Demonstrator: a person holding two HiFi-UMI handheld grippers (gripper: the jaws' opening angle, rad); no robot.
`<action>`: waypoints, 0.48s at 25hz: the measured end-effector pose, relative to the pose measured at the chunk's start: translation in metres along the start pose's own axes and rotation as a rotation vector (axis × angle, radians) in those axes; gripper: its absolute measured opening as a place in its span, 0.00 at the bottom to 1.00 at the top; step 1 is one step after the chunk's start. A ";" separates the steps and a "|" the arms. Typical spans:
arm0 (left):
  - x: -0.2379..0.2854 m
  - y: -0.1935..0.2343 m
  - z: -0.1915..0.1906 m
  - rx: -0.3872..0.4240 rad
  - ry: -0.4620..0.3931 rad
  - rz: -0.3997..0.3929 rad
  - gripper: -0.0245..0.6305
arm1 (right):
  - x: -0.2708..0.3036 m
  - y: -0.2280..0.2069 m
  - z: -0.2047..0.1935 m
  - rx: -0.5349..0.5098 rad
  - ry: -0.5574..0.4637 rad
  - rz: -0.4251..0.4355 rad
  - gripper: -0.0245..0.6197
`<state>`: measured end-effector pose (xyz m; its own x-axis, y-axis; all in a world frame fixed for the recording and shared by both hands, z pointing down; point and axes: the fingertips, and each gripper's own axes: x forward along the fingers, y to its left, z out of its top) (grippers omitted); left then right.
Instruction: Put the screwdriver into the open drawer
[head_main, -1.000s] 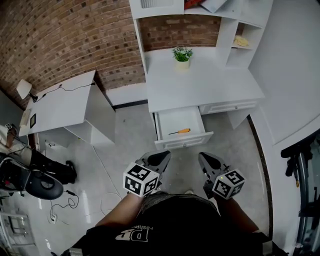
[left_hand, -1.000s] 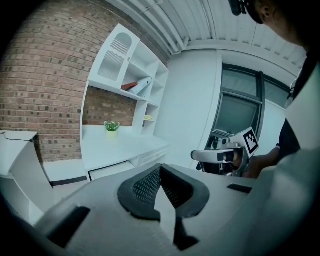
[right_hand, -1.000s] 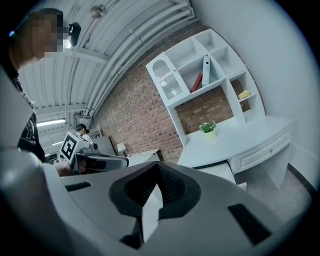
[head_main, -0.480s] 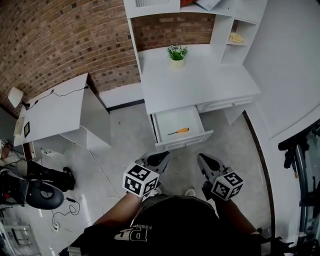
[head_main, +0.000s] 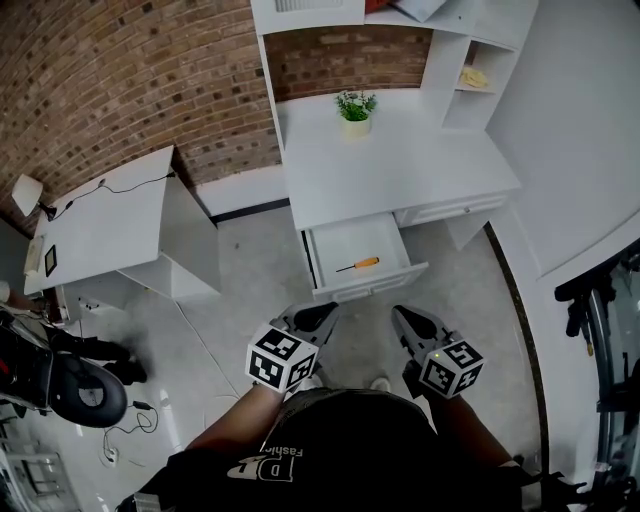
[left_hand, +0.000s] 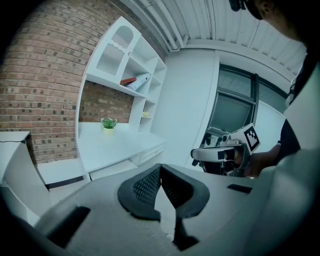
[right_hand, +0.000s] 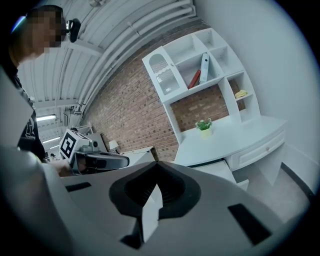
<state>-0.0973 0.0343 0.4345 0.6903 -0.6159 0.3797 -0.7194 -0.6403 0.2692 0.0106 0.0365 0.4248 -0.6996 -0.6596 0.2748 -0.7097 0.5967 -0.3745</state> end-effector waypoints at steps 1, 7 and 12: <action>0.000 0.000 0.000 0.001 -0.001 -0.002 0.07 | 0.001 0.000 -0.001 0.001 0.003 0.000 0.04; -0.002 0.004 0.004 0.001 -0.010 0.000 0.07 | 0.003 0.001 -0.004 -0.001 0.016 -0.002 0.04; -0.004 0.005 0.002 -0.001 -0.013 -0.002 0.07 | 0.003 0.002 -0.008 -0.001 0.023 -0.003 0.04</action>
<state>-0.1029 0.0325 0.4323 0.6928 -0.6202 0.3680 -0.7179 -0.6412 0.2711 0.0067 0.0394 0.4320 -0.6989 -0.6511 0.2962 -0.7121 0.5948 -0.3730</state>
